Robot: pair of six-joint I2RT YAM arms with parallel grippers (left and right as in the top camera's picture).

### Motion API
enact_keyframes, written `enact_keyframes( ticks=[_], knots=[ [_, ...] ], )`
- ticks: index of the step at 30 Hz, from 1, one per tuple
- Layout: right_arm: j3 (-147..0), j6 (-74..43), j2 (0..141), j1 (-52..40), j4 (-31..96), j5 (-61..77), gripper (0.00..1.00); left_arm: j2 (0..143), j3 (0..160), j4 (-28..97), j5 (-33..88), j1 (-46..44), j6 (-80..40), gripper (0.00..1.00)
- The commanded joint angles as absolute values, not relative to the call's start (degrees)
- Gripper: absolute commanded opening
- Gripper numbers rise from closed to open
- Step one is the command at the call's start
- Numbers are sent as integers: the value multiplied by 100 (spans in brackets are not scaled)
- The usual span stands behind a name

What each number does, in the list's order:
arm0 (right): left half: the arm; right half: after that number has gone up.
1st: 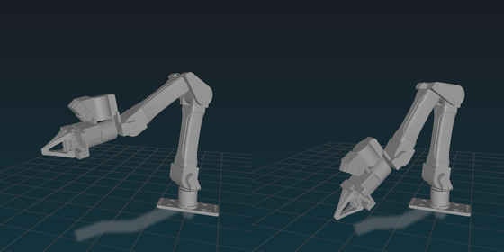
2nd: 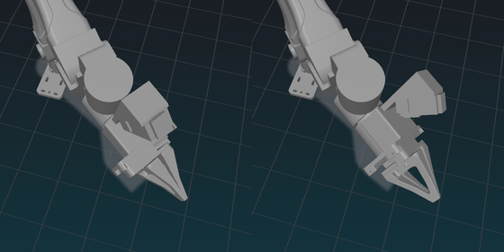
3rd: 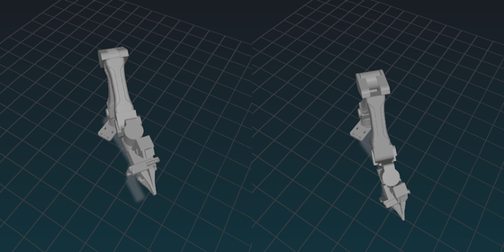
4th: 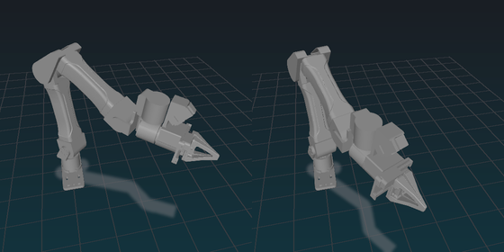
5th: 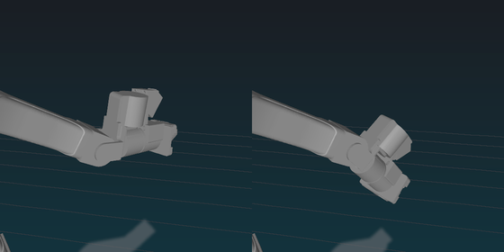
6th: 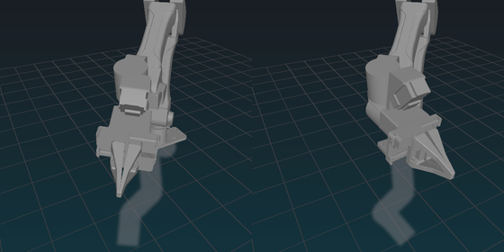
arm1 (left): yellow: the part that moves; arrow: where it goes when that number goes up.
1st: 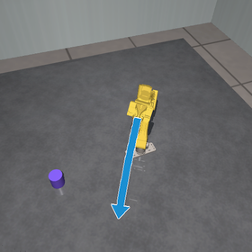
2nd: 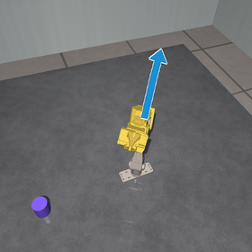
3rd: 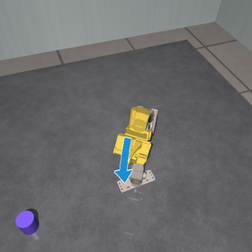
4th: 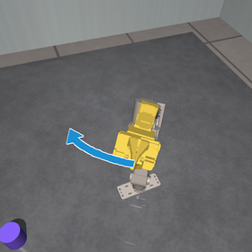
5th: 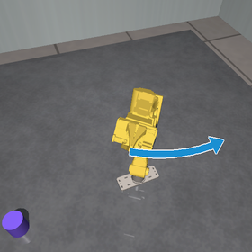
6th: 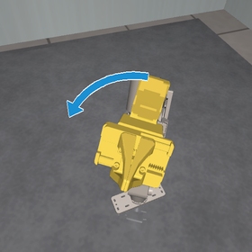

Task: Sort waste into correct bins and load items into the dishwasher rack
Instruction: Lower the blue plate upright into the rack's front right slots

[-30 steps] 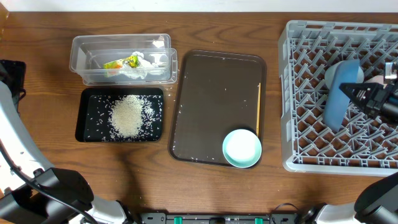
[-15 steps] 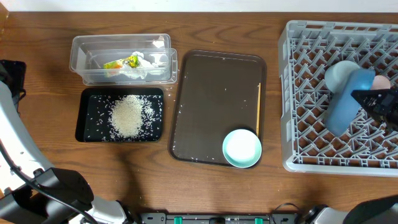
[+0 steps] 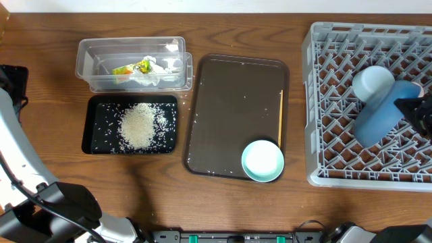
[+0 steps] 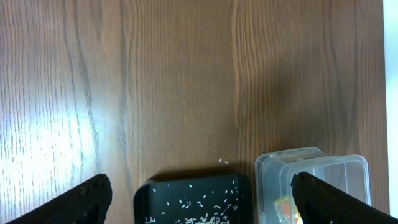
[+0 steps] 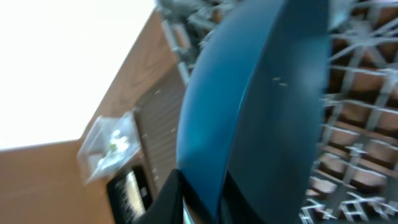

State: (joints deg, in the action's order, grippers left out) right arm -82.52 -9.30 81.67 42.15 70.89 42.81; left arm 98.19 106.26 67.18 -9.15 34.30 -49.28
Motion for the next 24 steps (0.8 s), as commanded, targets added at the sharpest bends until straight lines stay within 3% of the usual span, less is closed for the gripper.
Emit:
enact_keyframes(
  ticks=[1,7,24],
  knots=[
    [-7981,-1549,8399,4355,7264,1162,13,9850,10619,6746,-943,3444,-4895,94],
    [-7981,-1975,8399,4355,7297,620,14,9850,10619,6746,-943,3444,-4895,94],
    [-7981,-2025,7876,4342,7518,742,11,9850,10619,6746,-943,3444,-4895,94]
  ],
)
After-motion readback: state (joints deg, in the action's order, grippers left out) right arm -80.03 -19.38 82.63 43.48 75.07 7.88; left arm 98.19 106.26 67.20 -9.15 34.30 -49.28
